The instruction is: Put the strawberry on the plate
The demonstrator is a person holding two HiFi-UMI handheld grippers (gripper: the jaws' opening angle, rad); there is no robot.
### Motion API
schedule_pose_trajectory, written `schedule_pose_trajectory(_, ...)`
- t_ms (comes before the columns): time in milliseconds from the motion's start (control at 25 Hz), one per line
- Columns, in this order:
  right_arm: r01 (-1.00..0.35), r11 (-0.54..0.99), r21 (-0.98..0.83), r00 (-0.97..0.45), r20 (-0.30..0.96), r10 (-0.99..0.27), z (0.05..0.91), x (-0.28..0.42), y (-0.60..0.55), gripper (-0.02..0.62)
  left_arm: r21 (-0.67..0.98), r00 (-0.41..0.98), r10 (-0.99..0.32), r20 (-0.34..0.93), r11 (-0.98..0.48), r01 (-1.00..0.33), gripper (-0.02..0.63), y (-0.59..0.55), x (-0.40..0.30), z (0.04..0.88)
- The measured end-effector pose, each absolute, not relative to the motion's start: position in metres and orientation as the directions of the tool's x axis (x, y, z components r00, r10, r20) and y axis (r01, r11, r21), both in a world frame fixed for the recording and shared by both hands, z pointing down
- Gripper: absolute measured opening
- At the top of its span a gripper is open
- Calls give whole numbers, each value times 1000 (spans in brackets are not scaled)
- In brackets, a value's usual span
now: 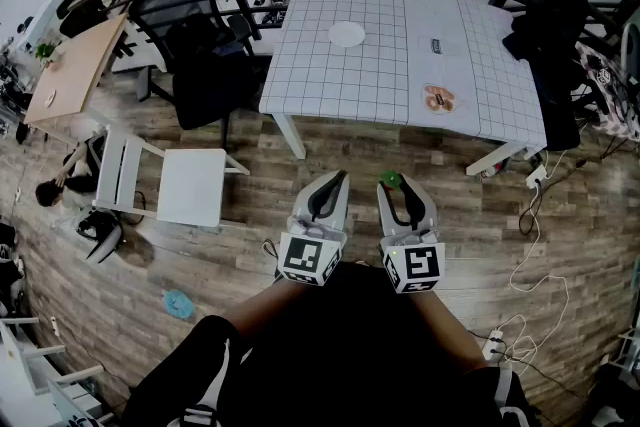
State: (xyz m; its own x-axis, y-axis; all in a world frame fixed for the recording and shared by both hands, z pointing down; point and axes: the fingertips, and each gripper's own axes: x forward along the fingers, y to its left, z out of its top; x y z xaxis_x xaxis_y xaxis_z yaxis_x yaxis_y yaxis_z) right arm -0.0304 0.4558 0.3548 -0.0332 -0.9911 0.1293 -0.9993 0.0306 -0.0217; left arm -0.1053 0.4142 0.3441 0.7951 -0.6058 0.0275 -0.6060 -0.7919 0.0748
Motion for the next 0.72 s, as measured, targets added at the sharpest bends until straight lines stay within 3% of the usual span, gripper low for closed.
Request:
schedule_pose_trajectory(320,-997,72,-15,-73,113,-991,358,-24,471,138,78,780,-625,23,-777,-625,8,419,-100,352)
schedule_pose_trajectory(720,-997,-2,-76,-7,108,-994,371,7,486,138,96,709,-704,53,-703,-705,8,400,-122,369)
